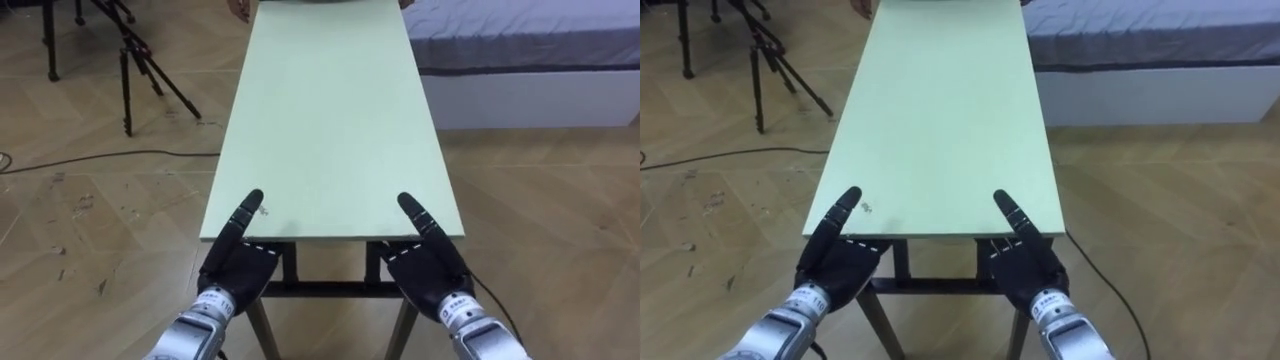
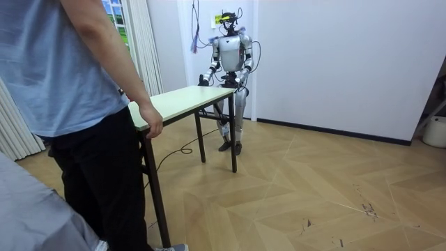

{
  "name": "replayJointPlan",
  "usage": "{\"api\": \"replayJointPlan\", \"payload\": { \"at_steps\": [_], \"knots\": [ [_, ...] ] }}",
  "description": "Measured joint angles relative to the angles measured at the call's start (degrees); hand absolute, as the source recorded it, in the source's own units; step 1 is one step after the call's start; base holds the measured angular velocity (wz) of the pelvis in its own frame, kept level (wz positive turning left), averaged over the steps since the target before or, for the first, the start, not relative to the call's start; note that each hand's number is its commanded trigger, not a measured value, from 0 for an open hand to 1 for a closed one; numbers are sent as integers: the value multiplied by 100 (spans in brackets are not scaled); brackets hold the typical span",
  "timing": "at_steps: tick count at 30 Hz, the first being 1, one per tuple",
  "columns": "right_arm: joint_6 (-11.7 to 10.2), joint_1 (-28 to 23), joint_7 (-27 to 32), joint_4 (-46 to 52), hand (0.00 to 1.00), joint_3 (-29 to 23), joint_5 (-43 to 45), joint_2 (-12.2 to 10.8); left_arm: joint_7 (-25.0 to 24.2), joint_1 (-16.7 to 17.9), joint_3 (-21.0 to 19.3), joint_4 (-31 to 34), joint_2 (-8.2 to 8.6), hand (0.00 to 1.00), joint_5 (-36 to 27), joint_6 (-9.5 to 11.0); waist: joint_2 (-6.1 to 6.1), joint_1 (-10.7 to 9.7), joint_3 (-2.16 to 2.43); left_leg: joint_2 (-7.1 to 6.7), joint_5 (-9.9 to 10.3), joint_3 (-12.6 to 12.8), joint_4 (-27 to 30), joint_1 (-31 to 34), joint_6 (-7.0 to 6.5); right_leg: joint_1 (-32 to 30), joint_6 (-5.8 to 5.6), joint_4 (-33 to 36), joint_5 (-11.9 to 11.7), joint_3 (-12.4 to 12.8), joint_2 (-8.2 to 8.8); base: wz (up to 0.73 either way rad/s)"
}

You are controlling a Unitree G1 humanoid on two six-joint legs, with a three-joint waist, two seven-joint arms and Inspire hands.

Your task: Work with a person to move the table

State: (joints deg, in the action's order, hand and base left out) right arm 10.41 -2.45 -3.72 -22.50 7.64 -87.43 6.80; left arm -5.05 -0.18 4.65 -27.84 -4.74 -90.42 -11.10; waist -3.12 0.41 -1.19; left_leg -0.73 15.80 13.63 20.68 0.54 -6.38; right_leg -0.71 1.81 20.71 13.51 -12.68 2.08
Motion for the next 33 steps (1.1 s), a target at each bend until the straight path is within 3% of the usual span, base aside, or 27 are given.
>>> {"api": "replayJointPlan", "payload": {
  "at_steps": [4, 5, 6, 7, 8, 15, 20, 33],
  "knots": [
    [-18, 60, 105, 0, 0, 0, -28, -14, 51, -4, 0, 26, 10, 0, -1, 23, 3, -8, -2, 0, 0, 7, -1, 9, -1, -10, -1, 1, -1, 7, 2, 0],
    [-27, 75, 149, 0, 11, 0, -29, -18, 58, -8, 0, 25, 22, 32, -1, 38, 6, -10, -3, 0, -1, 7, 0, 9, -1, -9, -1, 2, -1, 7, 1, 0],
    [-33, 75, 163, 0, 31, 0, -28, -20, 66, -8, 0, 25, 39, 50, 0, 60, 7, -13, -3, 0, -1, 7, 1, 7, -1, -4, -1, 1, -1, 6, 1, 0],
    [-37, 75, 166, 0, 92, 0, -28, -23, 72, -8, 0, 25, 52, 81, 0, 77, 7, -13, -3, 0, -1, 7, 2, 7, -1, -4, -1, 1, -1, 6, 2, 0],
    [-46, 77, 172, 0, 100, 0, -28, -30, 82, -8, 0, 25, 83, 100, 1, 122, 7, -12, -3, 0, -1, 7, 2, 7, -1, -3, -1, 1, -1, 6, 2, 0],
    [-92, 97, 428, 0, 100, 0, 90, -74, 107, -7, 0, 26, 166, 100, 22, 209, 22, -3, -13, 0, -1, 10, -3, 36, -2, -35, -2, -1, 0, 10, 1, 0],
    [-119, 140, 787, 0, 100, 12, 255, -170, 537, -19, 4, 24, 232, 100, 201, 258, 49, -14, -19, -1, -1, 26, -4, 131, -1, -102, -4, -1, -2, 16, -4, -1],
    [-321, 146, 930, 84, 100, 64, 611, -224, 703, -36, 18, 39, 340, 100, 712, 337, 68, -31, -11, -1, 0, 25, -99, 163, -1, -144, -12, -25, -8, 11, -6, 0]
  ]
}}
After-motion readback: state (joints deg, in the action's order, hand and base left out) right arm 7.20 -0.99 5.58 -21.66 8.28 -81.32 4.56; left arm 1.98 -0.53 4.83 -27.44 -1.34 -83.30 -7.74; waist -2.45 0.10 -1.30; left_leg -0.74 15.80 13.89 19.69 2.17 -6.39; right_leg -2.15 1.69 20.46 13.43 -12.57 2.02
